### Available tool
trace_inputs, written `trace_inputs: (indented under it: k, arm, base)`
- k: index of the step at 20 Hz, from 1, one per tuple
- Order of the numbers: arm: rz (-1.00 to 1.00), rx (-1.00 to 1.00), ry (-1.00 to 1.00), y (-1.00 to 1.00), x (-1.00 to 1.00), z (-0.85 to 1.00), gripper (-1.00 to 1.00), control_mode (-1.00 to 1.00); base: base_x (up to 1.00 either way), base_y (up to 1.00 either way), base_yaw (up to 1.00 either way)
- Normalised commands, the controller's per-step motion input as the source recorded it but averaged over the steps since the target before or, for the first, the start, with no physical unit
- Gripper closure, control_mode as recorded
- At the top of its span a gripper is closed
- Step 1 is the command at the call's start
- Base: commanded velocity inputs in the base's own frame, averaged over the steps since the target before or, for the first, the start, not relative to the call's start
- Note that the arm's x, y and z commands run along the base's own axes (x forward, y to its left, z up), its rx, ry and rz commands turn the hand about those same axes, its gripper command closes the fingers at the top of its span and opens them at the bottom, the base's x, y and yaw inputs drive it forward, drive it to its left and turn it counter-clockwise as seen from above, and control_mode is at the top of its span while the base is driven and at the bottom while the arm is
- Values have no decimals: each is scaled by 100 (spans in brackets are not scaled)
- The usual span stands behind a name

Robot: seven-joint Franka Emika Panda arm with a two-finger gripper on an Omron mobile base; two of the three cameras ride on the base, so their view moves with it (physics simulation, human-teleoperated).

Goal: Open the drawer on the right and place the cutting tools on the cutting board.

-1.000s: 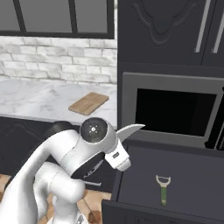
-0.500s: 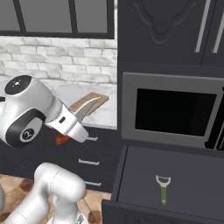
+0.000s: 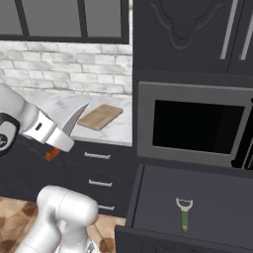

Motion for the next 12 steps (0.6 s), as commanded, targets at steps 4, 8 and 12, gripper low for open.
trace_inputs:
  k: [4,8,12]
  arm:
    - [0,0,0,5,0,0,100,-100]
    - [0,0,0,38,-1,0,100,-100]
    - [0,0,0,43,0,0,100,100]
  base:
    - [0,0,0]
    - [0,0,0]
    - [0,22,0]
